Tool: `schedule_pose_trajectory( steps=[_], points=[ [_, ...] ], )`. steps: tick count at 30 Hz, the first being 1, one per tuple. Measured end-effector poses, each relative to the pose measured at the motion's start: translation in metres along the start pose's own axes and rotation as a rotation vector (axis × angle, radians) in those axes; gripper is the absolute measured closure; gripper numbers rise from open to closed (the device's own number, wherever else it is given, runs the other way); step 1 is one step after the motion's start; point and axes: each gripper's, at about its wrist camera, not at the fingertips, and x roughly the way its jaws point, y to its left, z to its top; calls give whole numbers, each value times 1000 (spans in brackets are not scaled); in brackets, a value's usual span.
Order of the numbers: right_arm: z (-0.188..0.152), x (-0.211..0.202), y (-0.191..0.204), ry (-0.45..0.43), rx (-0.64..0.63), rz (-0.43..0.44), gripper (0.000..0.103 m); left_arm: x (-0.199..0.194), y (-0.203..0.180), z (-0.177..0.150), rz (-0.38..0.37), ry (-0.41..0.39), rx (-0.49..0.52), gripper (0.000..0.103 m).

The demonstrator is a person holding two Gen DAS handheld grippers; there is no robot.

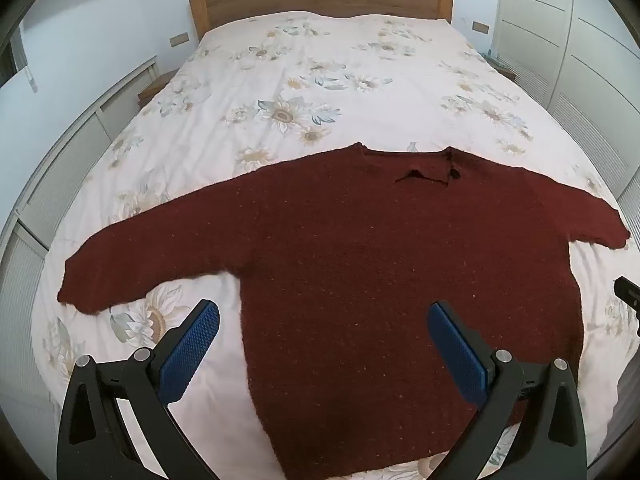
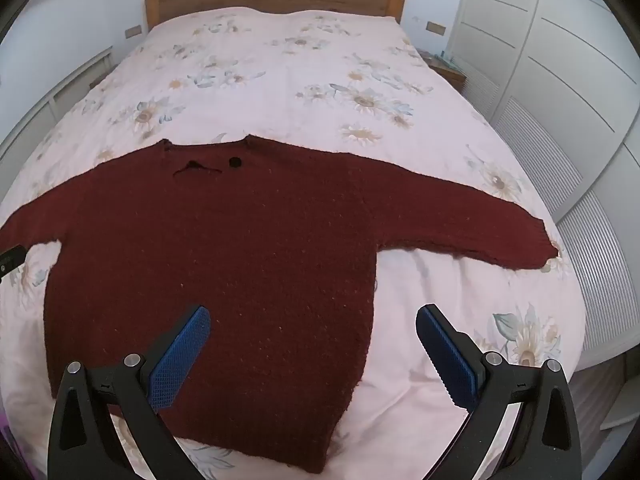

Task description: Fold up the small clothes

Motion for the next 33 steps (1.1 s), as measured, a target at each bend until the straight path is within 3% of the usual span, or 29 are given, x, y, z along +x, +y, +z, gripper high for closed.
schedule_pose_trajectory(
  steps=[33],
  points=[
    [3, -3, -2, 0, -13, -17, 0, 7, -6, -3, -1, 21, 30, 1]
  ],
)
